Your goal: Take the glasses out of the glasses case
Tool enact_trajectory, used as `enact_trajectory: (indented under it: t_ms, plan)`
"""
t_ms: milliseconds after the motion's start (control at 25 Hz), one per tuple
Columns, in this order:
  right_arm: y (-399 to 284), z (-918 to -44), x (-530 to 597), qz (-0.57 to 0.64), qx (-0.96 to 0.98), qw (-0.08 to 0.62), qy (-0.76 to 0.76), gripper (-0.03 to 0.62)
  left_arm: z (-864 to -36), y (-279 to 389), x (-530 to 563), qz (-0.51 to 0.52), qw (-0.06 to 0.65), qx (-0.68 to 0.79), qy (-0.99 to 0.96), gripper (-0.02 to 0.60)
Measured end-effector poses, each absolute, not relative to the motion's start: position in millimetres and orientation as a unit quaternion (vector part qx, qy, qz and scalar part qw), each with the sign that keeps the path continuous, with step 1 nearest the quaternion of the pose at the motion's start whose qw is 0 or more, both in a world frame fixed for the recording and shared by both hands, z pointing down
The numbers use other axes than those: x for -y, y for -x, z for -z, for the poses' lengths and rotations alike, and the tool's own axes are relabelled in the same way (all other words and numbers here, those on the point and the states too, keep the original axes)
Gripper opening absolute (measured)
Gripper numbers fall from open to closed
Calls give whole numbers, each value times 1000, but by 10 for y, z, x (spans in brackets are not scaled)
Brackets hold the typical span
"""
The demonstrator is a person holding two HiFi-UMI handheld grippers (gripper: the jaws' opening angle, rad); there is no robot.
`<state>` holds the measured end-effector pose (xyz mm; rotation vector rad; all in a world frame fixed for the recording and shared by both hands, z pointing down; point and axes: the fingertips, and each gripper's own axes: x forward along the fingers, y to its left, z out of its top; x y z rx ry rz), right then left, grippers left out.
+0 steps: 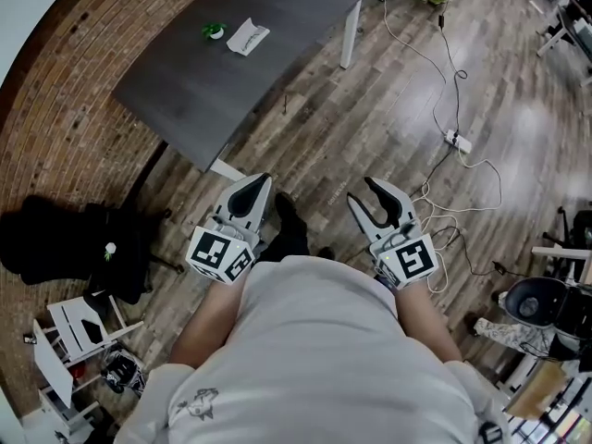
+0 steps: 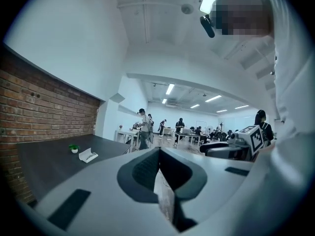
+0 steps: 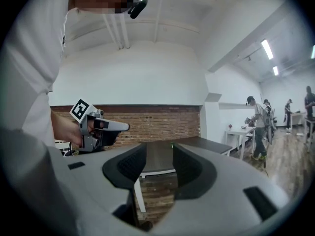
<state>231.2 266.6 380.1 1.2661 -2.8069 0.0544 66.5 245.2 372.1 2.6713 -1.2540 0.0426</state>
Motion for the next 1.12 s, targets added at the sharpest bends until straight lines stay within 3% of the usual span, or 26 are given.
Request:
enact_trajectory:
  t_ms: [480, 1120]
  plan:
    - [-2466, -3893, -1841, -31, 897, 49, -439, 175, -3818, -870, -1460, -6, 108, 388, -915, 11]
    - [-1554, -3810, 14, -27, 899, 61, -434, 176, -3777, 75, 290, -4, 111, 389, -915, 11]
